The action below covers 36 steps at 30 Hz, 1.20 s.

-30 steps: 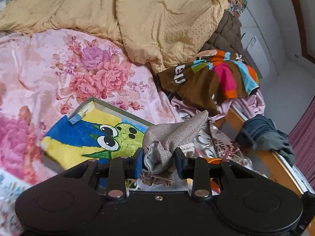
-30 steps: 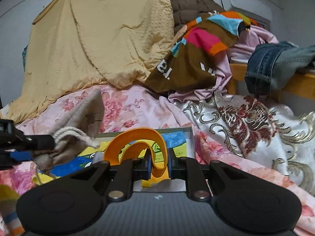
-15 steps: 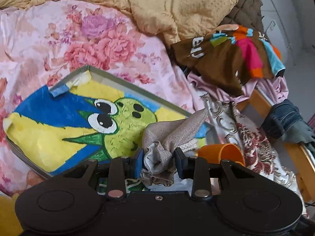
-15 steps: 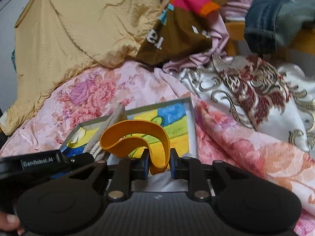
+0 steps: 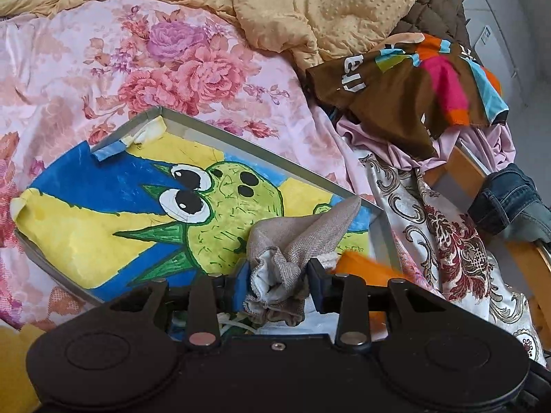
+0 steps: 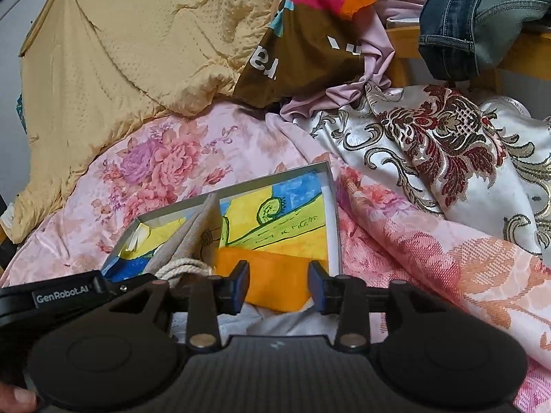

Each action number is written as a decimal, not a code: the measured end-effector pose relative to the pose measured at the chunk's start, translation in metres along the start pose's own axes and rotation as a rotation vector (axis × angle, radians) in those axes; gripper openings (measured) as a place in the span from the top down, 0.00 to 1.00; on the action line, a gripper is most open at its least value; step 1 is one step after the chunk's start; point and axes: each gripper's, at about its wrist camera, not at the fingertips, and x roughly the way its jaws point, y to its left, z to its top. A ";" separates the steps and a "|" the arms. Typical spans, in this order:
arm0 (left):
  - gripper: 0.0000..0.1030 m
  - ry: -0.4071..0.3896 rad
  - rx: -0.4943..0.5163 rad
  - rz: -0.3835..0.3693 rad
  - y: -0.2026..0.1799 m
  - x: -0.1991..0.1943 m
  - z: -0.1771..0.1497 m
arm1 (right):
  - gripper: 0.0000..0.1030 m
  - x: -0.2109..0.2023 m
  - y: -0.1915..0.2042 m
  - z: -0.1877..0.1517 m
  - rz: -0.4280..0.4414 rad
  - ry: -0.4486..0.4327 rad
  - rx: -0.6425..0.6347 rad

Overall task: Organize soft objects
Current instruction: 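Lower the pouch into the tray with the left gripper while the right releases the band there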

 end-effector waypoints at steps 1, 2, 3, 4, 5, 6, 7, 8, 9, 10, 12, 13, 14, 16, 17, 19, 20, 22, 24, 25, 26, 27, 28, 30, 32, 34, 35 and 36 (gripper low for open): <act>0.63 0.000 0.001 0.003 0.000 -0.001 0.000 | 0.52 -0.001 0.000 0.000 0.002 -0.002 -0.002; 0.63 0.000 0.001 0.006 0.000 -0.004 0.000 | 0.51 -0.003 0.001 0.001 0.006 -0.004 -0.004; 0.62 0.000 0.003 0.008 0.000 -0.006 0.000 | 0.48 -0.005 0.002 0.001 0.009 -0.006 -0.005; 0.61 -0.001 0.007 0.010 0.000 -0.008 0.001 | 0.45 -0.007 0.003 0.001 0.012 -0.010 -0.006; 0.61 -0.004 0.011 0.012 0.000 -0.011 0.001 | 0.43 -0.010 0.004 0.001 0.015 -0.015 -0.009; 0.61 -0.007 0.013 0.014 -0.001 -0.014 0.001 | 0.41 -0.014 0.005 0.001 0.017 -0.020 -0.014; 0.59 -0.010 0.015 0.014 -0.001 -0.017 0.001 | 0.39 -0.017 0.007 0.002 0.018 -0.026 -0.022; 0.58 -0.012 0.018 0.012 -0.001 -0.020 0.001 | 0.37 -0.021 0.009 0.002 0.019 -0.033 -0.029; 0.57 -0.016 0.023 0.010 -0.003 -0.024 0.002 | 0.34 -0.024 0.011 0.002 0.021 -0.040 -0.034; 0.55 -0.022 0.032 0.007 -0.004 -0.029 0.002 | 0.31 -0.029 0.012 0.002 0.023 -0.049 -0.039; 0.49 -0.031 0.050 0.007 -0.008 -0.038 0.002 | 0.26 -0.039 0.015 0.002 0.029 -0.067 -0.039; 0.46 -0.037 0.061 0.009 -0.010 -0.044 0.003 | 0.21 -0.044 0.016 0.003 0.036 -0.078 -0.035; 0.45 -0.043 0.069 0.010 -0.011 -0.050 0.003 | 0.18 -0.051 0.016 0.003 0.042 -0.091 -0.030; 0.40 -0.054 0.075 0.010 -0.014 -0.061 0.005 | 0.15 -0.061 0.019 0.005 0.045 -0.112 -0.032; 0.38 -0.063 0.080 0.010 -0.015 -0.069 0.006 | 0.14 -0.067 0.020 0.006 0.044 -0.122 -0.036; 0.30 -0.085 0.091 0.011 -0.017 -0.085 0.007 | 0.09 -0.080 0.024 0.006 0.045 -0.150 -0.043; 0.29 -0.094 0.097 0.012 -0.018 -0.092 0.008 | 0.08 -0.086 0.026 0.006 0.049 -0.161 -0.045; 0.23 -0.109 0.108 0.013 -0.019 -0.106 0.008 | 0.05 -0.100 0.029 0.007 0.057 -0.184 -0.051; 0.19 -0.127 0.120 0.021 -0.020 -0.124 0.007 | 0.02 -0.112 0.032 0.006 0.065 -0.204 -0.055; 0.17 -0.135 0.123 0.023 -0.020 -0.132 0.005 | 0.02 -0.118 0.034 0.005 0.068 -0.213 -0.061; 0.16 -0.143 0.122 0.024 -0.019 -0.140 0.004 | 0.01 -0.123 0.037 0.004 0.070 -0.218 -0.069; 0.13 -0.149 0.120 0.022 -0.018 -0.148 0.002 | 0.01 -0.130 0.040 0.002 0.071 -0.223 -0.079; 0.10 -0.157 0.117 0.022 -0.017 -0.158 -0.001 | 0.00 -0.135 0.044 -0.001 0.072 -0.227 -0.090; 0.07 -0.174 0.118 0.021 -0.015 -0.174 -0.006 | 0.00 -0.145 0.051 -0.008 0.078 -0.231 -0.118; 0.07 -0.195 0.121 0.020 -0.013 -0.190 -0.013 | 0.00 -0.156 0.055 -0.019 0.080 -0.242 -0.130; 0.05 -0.204 0.119 0.025 -0.010 -0.205 -0.019 | 0.00 -0.167 0.060 -0.033 0.076 -0.275 -0.144; 0.04 -0.209 0.112 0.029 -0.007 -0.213 -0.023 | 0.00 -0.172 0.063 -0.039 0.073 -0.292 -0.163; 0.02 -0.215 0.104 0.030 -0.005 -0.220 -0.026 | 0.00 -0.177 0.067 -0.044 0.067 -0.306 -0.188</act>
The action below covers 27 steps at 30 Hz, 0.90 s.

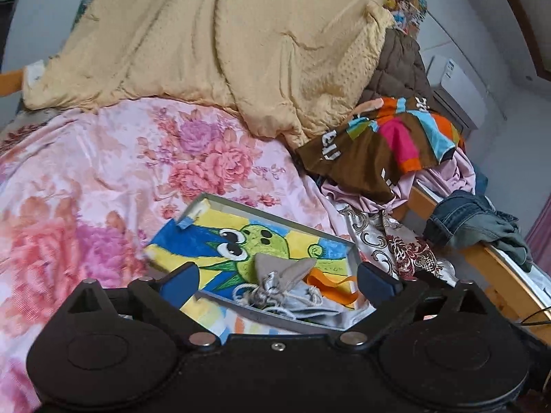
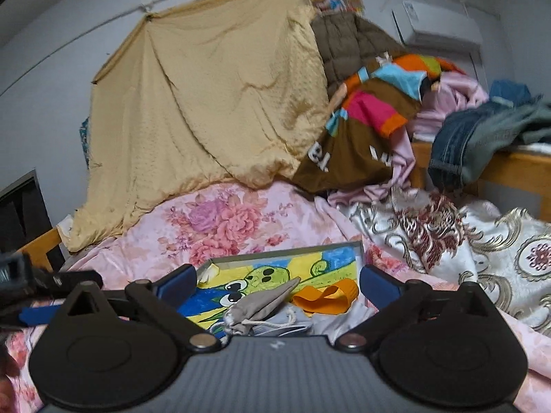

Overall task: Organize soft objects
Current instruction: 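Lower the pouch into the tray with the left gripper while the right releases the band there, then withdraw both open grippers from the tray toward the pile of cloths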

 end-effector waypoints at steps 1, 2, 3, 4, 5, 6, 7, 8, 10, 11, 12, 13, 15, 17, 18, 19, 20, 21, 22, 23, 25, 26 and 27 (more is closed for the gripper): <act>0.01 -0.010 -0.007 0.001 0.002 -0.009 -0.002 | 0.00 -0.005 0.006 -0.002 -0.009 -0.014 -0.027; 0.01 -0.019 -0.008 0.001 0.003 -0.016 -0.004 | 0.00 -0.012 0.012 -0.004 -0.024 -0.034 -0.050; 0.01 -0.028 -0.006 0.002 0.005 -0.024 -0.007 | 0.00 -0.017 0.018 -0.006 -0.033 -0.057 -0.066; 0.01 -0.036 0.001 0.003 0.007 -0.031 -0.009 | 0.00 -0.024 0.024 -0.009 -0.037 -0.083 -0.079; 0.01 -0.044 0.015 0.006 0.008 -0.039 -0.011 | 0.00 -0.032 0.029 -0.012 -0.041 -0.109 -0.093; 0.01 -0.050 0.030 0.010 0.009 -0.046 -0.013 | 0.00 -0.038 0.035 -0.015 -0.045 -0.126 -0.105; 0.01 -0.056 0.047 0.014 0.010 -0.053 -0.016 | 0.00 -0.045 0.040 -0.019 -0.050 -0.141 -0.118; 0.01 -0.065 0.064 0.018 0.011 -0.061 -0.019 | 0.00 -0.052 0.046 -0.024 -0.052 -0.153 -0.132; 0.01 -0.082 0.082 0.024 0.015 -0.075 -0.024 | 0.00 -0.064 0.054 -0.032 -0.052 -0.167 -0.153; 0.01 -0.101 0.091 0.030 0.018 -0.084 -0.028 | 0.00 -0.069 0.058 -0.035 -0.051 -0.170 -0.160; 0.01 -0.122 0.100 0.033 0.021 -0.093 -0.033 | 0.00 -0.074 0.062 -0.039 -0.049 -0.174 -0.166; 0.01 -0.130 0.113 0.033 0.023 -0.100 -0.036 | 0.00 -0.078 0.065 -0.041 -0.046 -0.176 -0.168; 0.01 -0.126 0.146 0.036 0.028 -0.111 -0.042 | 0.00 -0.089 0.071 -0.047 -0.030 -0.176 -0.163; 0.01 -0.129 0.169 0.040 0.034 -0.121 -0.049 | 0.00 -0.098 0.074 -0.053 -0.003 -0.171 -0.161; 0.01 -0.128 0.179 0.038 0.036 -0.124 -0.051 | 0.00 -0.101 0.076 -0.055 0.005 -0.167 -0.160; 0.01 -0.131 0.187 0.035 0.040 -0.129 -0.054 | 0.00 -0.105 0.078 -0.058 0.013 -0.160 -0.158; 0.01 -0.131 0.192 0.030 0.042 -0.132 -0.056 | 0.00 -0.108 0.080 -0.061 0.015 -0.152 -0.158; 0.01 -0.124 0.198 0.022 0.046 -0.135 -0.058 | 0.00 -0.111 0.082 -0.064 0.015 -0.141 -0.160; 0.01 -0.119 0.204 0.021 0.050 -0.138 -0.060 | 0.00 -0.113 0.084 -0.067 0.015 -0.131 -0.162; 0.01 -0.117 0.209 0.023 0.054 -0.141 -0.063 | 0.00 -0.115 0.086 -0.070 0.017 -0.119 -0.166; 0.01 -0.109 0.207 0.032 0.062 -0.144 -0.068 | 0.00 -0.117 0.091 -0.076 0.022 -0.088 -0.172; 0.01 -0.105 0.203 0.039 0.066 -0.144 -0.070 | 0.00 -0.117 0.092 -0.079 0.027 -0.071 -0.175; 0.01 -0.100 0.202 0.046 0.069 -0.143 -0.071 | 0.00 -0.117 0.094 -0.082 0.034 -0.053 -0.178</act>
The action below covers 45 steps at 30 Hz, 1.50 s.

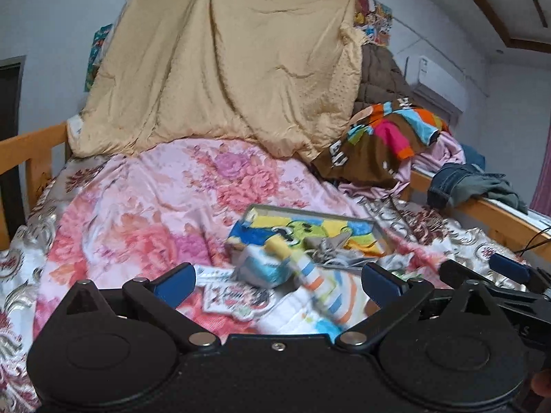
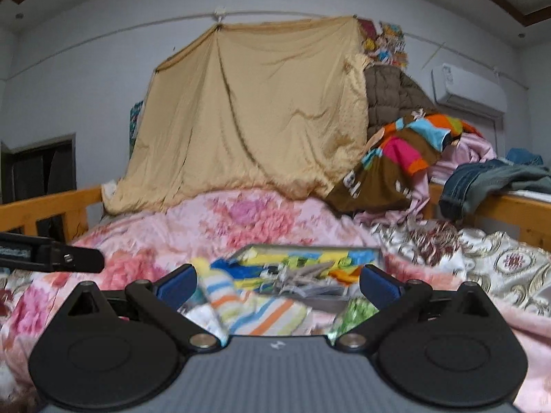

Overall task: Organize soft objects
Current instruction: 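Withdraw both open grippers from the tray toward the pile of cloths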

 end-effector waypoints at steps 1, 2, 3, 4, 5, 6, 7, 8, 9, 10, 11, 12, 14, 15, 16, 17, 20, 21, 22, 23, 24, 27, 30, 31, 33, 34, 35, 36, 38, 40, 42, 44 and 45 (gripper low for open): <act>0.01 0.008 0.010 0.007 0.002 0.002 -0.003 | 0.00 0.001 0.002 -0.002 0.008 0.013 -0.002; 0.01 0.009 0.027 0.012 0.003 0.004 -0.005 | 0.00 0.002 0.003 -0.004 0.014 0.022 -0.001; 0.01 0.009 0.044 0.016 0.002 0.007 -0.007 | 0.00 0.003 0.004 -0.005 0.020 0.032 0.001; 0.01 0.012 0.065 0.018 0.002 0.009 -0.010 | 0.00 0.006 0.005 -0.007 0.022 0.043 0.003; 0.01 0.018 0.078 0.018 0.001 0.012 -0.012 | 0.00 0.008 0.005 -0.008 0.020 0.053 0.004; 0.01 0.025 0.089 0.016 0.001 0.014 -0.014 | 0.00 0.010 0.005 -0.010 0.016 0.067 0.007; 0.01 0.031 0.099 0.012 0.002 0.017 -0.016 | 0.00 0.013 0.005 -0.012 0.012 0.082 0.012; 0.01 0.038 0.109 0.007 0.001 0.020 -0.019 | 0.00 0.015 0.003 -0.013 0.010 0.096 0.019; 0.01 0.044 0.119 -0.001 0.001 0.022 -0.021 | 0.00 0.017 0.002 -0.015 0.008 0.110 0.028; 0.01 0.052 0.134 -0.012 0.001 0.025 -0.024 | 0.00 0.018 0.000 -0.016 0.006 0.121 0.036; 0.01 0.058 0.148 -0.019 0.001 0.028 -0.026 | 0.00 0.020 -0.001 -0.017 0.004 0.132 0.044; 0.01 0.065 0.159 -0.025 0.000 0.030 -0.029 | 0.00 0.022 -0.002 -0.018 0.003 0.145 0.052; 0.01 0.080 0.184 -0.038 0.001 0.036 -0.035 | 0.00 0.027 -0.005 -0.020 0.005 0.171 0.073; 0.01 0.087 0.195 -0.044 0.001 0.038 -0.037 | 0.00 0.029 -0.006 -0.021 0.007 0.184 0.083; 0.01 0.092 0.202 -0.046 0.001 0.041 -0.039 | 0.00 0.032 -0.007 -0.022 0.008 0.195 0.092; 0.01 0.096 0.210 -0.050 0.002 0.043 -0.042 | 0.00 0.034 -0.008 -0.023 0.009 0.204 0.098; 0.01 0.112 0.228 -0.065 0.004 0.051 -0.046 | 0.00 0.039 -0.009 -0.025 0.013 0.227 0.103; 0.01 0.114 0.231 -0.068 0.005 0.053 -0.047 | 0.00 0.041 -0.008 -0.026 0.016 0.233 0.105; 0.01 0.117 0.235 -0.071 0.005 0.055 -0.048 | 0.00 0.042 -0.008 -0.027 0.021 0.238 0.106; 0.01 0.120 0.237 -0.073 0.006 0.057 -0.049 | 0.00 0.044 -0.007 -0.027 0.024 0.242 0.104; 0.01 0.124 0.239 -0.075 0.007 0.059 -0.049 | 0.00 0.045 -0.007 -0.028 0.027 0.246 0.101; 0.01 0.136 0.241 -0.086 0.008 0.067 -0.051 | 0.00 0.049 -0.005 -0.030 0.028 0.257 0.092; 0.01 0.143 0.260 -0.105 0.008 0.074 -0.053 | 0.00 0.054 -0.005 -0.031 0.029 0.268 0.095; 0.01 0.141 0.267 -0.112 0.008 0.076 -0.054 | 0.00 0.056 -0.005 -0.031 0.030 0.271 0.096; 0.01 0.140 0.281 -0.126 0.008 0.079 -0.056 | 0.00 0.060 -0.005 -0.032 0.027 0.276 0.093; 0.01 0.140 0.289 -0.134 0.007 0.081 -0.058 | 0.00 0.062 -0.005 -0.033 0.025 0.277 0.090; 0.01 0.139 0.295 -0.140 0.007 0.083 -0.058 | 0.00 0.065 -0.006 -0.033 0.022 0.276 0.089; 0.01 0.138 0.300 -0.145 0.006 0.085 -0.059 | 0.00 0.066 -0.006 -0.033 0.020 0.271 0.092; 0.01 0.124 0.314 -0.147 0.004 0.090 -0.061 | 0.00 0.070 -0.009 -0.031 0.016 0.257 0.106; 0.01 0.117 0.321 -0.156 0.001 0.095 -0.063 | 0.00 0.074 -0.012 -0.030 0.011 0.246 0.116; 0.01 0.117 0.325 -0.180 -0.002 0.100 -0.063 | 0.00 0.078 -0.015 -0.029 0.001 0.241 0.131; 0.01 0.108 0.335 -0.200 -0.005 0.103 -0.064 | 0.00 0.081 -0.019 -0.029 -0.004 0.246 0.151; 0.01 0.099 0.342 -0.211 -0.006 0.104 -0.065 | 0.00 0.083 -0.020 -0.030 -0.002 0.254 0.160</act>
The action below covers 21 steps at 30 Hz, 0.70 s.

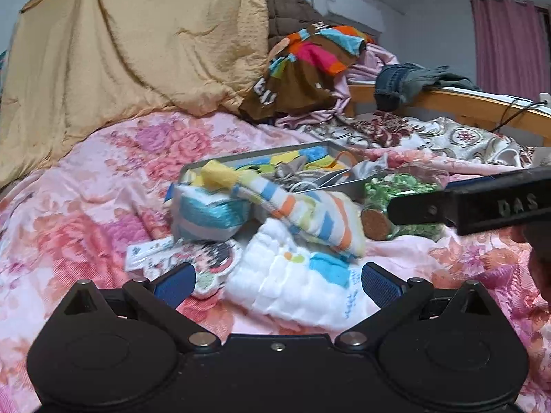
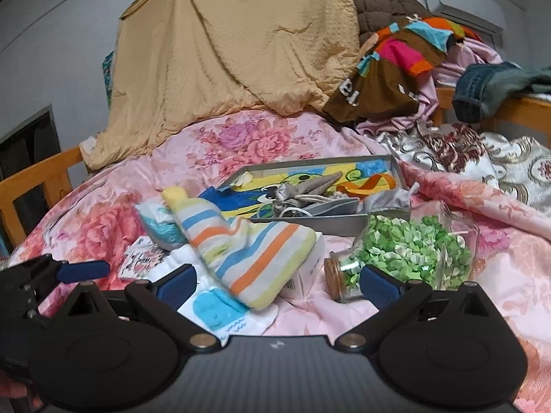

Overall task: Organize soft objects
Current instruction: 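Withdraw both open grippers from the tray toward the pile of cloths, then grasp the white waffle cloth with the left gripper while the right grasps the striped towel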

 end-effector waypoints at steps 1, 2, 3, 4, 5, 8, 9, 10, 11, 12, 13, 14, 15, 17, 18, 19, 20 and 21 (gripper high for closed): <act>0.01 -0.006 0.010 -0.010 -0.002 0.001 0.000 | 0.00 0.002 -0.001 0.000 0.002 0.006 0.003; 0.01 -0.011 0.027 -0.024 -0.003 0.004 -0.001 | 0.00 0.003 -0.002 0.000 0.004 0.009 0.003; 0.01 -0.011 0.040 -0.032 -0.004 0.006 -0.001 | 0.00 0.005 -0.001 0.000 0.004 0.009 -0.002; 0.01 -0.011 0.049 -0.038 -0.006 0.009 -0.001 | 0.00 0.007 0.000 0.001 0.006 0.006 -0.011; 0.01 -0.009 0.054 -0.046 -0.006 0.011 -0.001 | 0.00 0.010 0.001 0.003 0.008 0.003 -0.021; 0.01 -0.006 0.054 -0.070 -0.007 0.019 -0.001 | 0.00 0.022 0.002 0.007 0.016 0.001 -0.024; 0.01 -0.004 0.054 -0.073 -0.007 0.021 0.000 | 0.00 0.026 0.002 0.008 0.021 0.001 -0.021; 0.01 -0.004 0.059 -0.072 -0.007 0.024 0.000 | 0.00 0.030 0.003 0.009 0.027 0.002 -0.022; 0.01 -0.004 0.069 -0.066 -0.007 0.028 0.000 | 0.00 0.033 0.004 0.010 0.033 0.002 -0.027; 0.01 0.000 0.079 -0.063 -0.007 0.030 0.000 | 0.00 0.036 0.006 0.012 0.039 -0.001 -0.038; 0.01 0.007 0.091 -0.062 -0.008 0.033 0.000 | 0.00 0.039 0.007 0.014 0.046 -0.005 -0.050; 0.01 0.013 0.100 -0.064 -0.008 0.037 0.000 | 0.00 0.043 0.008 0.017 0.056 -0.009 -0.059; 0.01 0.017 0.103 -0.066 -0.007 0.039 0.000 | 0.00 0.047 0.009 0.020 0.070 -0.010 -0.070; 0.01 0.026 0.105 -0.076 -0.006 0.045 -0.001 | 0.00 0.057 0.011 0.026 0.093 -0.004 -0.095; 0.01 0.028 0.107 -0.080 -0.006 0.046 -0.002 | 0.00 0.063 0.012 0.028 0.100 0.000 -0.105; 0.01 0.029 0.112 -0.083 -0.007 0.047 -0.002 | 0.00 0.068 0.013 0.030 0.107 0.010 -0.112; 0.01 0.029 0.118 -0.082 -0.008 0.048 -0.003 | 0.00 0.075 0.013 0.031 0.115 0.022 -0.113; 0.01 0.031 0.130 -0.076 -0.010 0.050 -0.004 | 0.00 0.080 0.013 0.032 0.124 0.034 -0.109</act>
